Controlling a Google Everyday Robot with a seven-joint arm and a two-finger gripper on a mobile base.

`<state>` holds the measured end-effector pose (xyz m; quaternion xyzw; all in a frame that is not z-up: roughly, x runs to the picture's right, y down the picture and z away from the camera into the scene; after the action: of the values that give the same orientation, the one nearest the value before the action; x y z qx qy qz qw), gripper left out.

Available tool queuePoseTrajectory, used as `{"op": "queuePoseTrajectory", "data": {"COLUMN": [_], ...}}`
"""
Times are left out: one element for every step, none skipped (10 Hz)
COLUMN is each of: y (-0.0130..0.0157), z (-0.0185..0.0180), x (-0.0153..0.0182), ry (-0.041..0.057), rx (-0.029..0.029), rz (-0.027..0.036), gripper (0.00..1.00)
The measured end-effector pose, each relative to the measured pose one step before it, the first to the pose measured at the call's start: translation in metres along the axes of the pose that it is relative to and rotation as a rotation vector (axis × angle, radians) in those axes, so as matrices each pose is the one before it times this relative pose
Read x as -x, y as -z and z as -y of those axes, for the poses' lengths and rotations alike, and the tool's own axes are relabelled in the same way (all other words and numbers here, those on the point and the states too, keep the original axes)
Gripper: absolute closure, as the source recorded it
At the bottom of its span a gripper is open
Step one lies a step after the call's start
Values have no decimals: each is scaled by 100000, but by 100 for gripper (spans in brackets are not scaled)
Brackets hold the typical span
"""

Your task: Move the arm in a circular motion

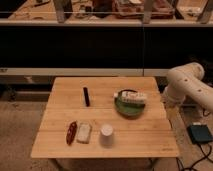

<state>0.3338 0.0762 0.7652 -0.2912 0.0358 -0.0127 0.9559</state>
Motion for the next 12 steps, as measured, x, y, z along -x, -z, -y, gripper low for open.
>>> {"op": "queuePoseTrajectory", "data": {"y": [-399,-222,-59,220,160,225,344,454,725,815,1343,606], "z": [2327,2463,2669,2164,925,471,-309,-982,-1828,-1734,-3701,-2415], "x": [323,1415,2806,3939,2646,2960,3936,3417,3351,2400,3147,1168], "ry": [-1534,-650,1715,3851,3220,3838,5765,5221,5324,4007,6060,2459], "rx": [-1420,-1790,-2271,-2492,-1367,-976,-448,12,245,-133,291,1031], "rz": [-908,883,1561,3194,2341,3124,4936,4975,5684,4335,5529,2015], "gripper": [35,35,35,35,35,35,35,35,35,35,35,35]}}
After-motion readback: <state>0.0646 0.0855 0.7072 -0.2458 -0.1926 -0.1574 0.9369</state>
